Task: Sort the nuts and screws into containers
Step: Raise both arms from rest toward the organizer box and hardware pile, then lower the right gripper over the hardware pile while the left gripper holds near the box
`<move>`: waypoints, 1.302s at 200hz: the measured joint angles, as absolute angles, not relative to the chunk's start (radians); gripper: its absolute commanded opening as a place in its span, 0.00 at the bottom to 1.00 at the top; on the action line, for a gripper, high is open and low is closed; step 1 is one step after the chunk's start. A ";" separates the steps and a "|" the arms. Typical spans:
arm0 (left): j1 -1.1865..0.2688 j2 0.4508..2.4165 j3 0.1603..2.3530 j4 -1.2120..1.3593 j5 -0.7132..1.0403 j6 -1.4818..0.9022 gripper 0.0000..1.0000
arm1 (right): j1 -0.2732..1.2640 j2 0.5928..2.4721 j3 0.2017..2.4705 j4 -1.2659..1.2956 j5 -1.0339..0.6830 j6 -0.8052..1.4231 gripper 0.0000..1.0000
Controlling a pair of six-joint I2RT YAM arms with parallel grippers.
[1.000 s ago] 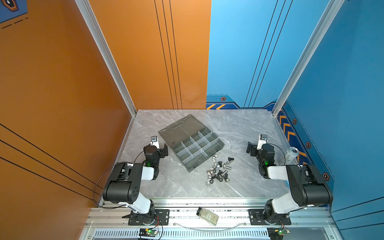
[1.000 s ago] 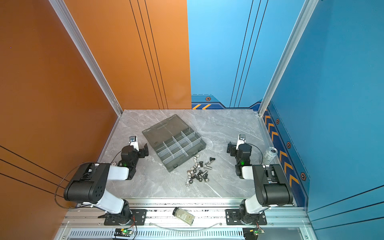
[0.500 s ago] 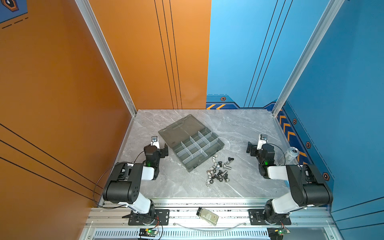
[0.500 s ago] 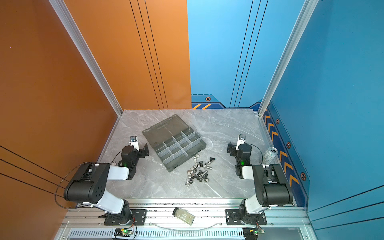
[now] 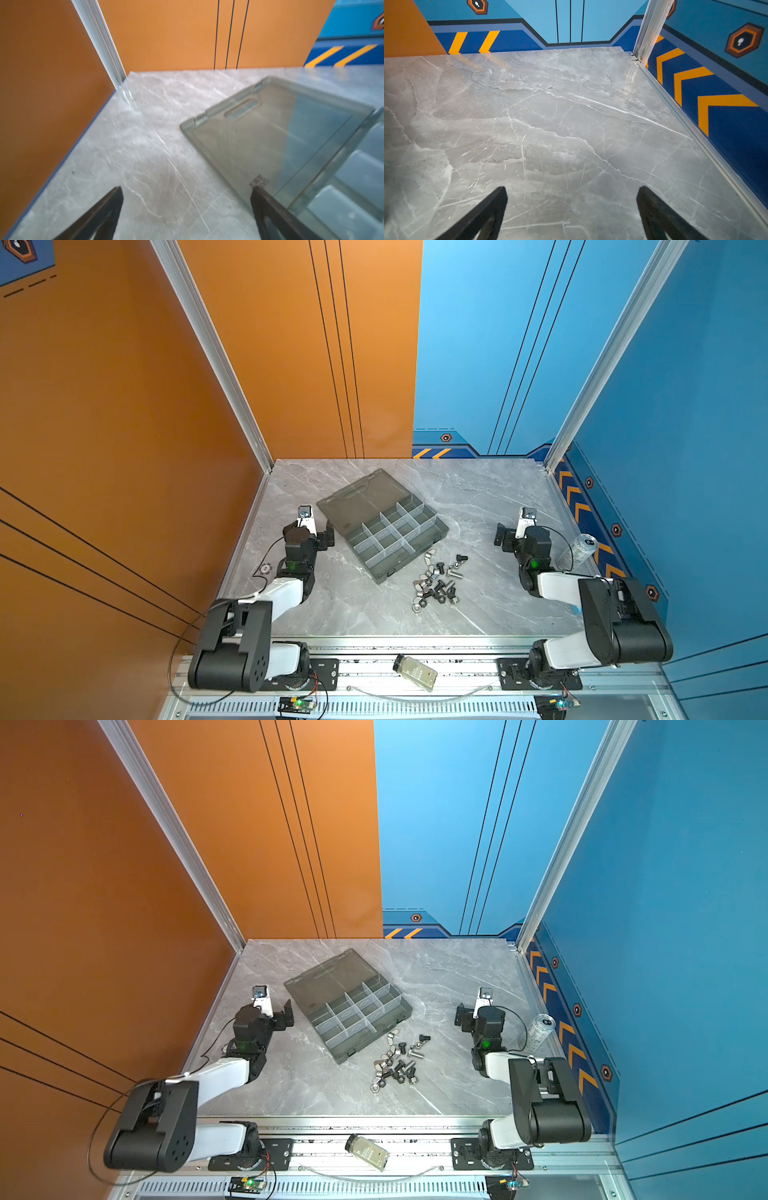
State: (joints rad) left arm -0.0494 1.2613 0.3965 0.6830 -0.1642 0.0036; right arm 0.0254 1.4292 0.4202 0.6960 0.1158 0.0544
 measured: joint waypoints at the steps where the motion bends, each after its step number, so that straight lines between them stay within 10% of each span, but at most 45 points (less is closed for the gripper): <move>1: -0.049 1.248 0.399 0.672 -0.164 0.002 0.98 | 0.025 1.427 0.422 0.692 0.115 0.056 0.98; 147: -0.453 0.863 0.520 -0.002 -0.239 -0.329 0.98 | 0.290 1.359 0.982 -0.431 -0.061 0.236 1.00; 260: -0.706 0.996 0.582 -0.228 -0.277 -0.549 0.98 | 0.456 1.442 1.004 -0.673 -0.119 0.374 0.98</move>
State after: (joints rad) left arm -0.7059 0.9962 0.5819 -0.2283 -0.2771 -0.5491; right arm 0.4557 1.4422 1.0039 -0.6727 -0.1192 0.3737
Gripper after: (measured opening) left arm 0.976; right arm 0.996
